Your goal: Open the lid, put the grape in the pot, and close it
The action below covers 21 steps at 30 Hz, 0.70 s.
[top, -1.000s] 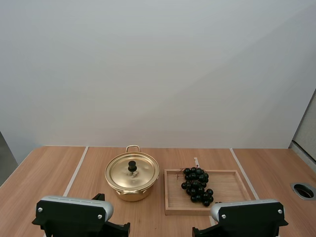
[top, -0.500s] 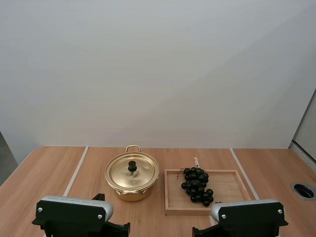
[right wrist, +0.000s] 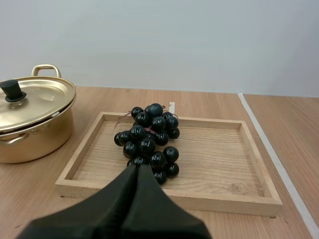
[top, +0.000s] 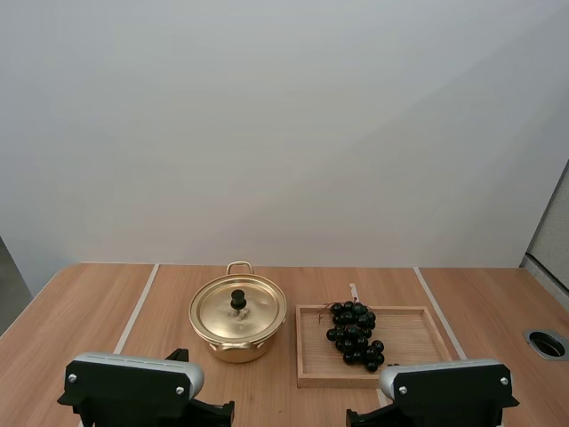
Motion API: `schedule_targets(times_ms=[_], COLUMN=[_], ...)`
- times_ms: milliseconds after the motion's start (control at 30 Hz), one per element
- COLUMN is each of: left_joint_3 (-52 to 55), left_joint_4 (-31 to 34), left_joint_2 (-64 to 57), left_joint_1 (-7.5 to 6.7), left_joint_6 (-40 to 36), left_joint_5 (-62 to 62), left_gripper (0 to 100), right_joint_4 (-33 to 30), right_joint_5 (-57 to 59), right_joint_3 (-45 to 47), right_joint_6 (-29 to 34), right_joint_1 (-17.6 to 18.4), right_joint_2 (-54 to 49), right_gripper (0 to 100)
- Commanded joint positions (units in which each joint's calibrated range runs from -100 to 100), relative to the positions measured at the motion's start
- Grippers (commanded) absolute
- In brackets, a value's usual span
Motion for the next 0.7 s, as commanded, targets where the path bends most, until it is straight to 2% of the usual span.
schedule_targets(times_ms=[0,667], left_joint_3=[0.1,0.1], left_joint_4=[0.4,0.0], left_joint_2=[-0.3,-0.3], left_joint_1=[0.05,0.05], left_joint_6=[-0.6,-0.7], left_joint_5=[-0.6,-0.4], left_gripper=[0,0], right_joint_4=[-0.4,-0.4], right_joint_5=[0.0,-0.2], right_joint_3=[0.0,0.0], right_joint_6=[0.1,0.1], right_joint_1=[-0.2,-0.2], right_joint_2=[-0.3,-0.3], right_gripper=[0,0])
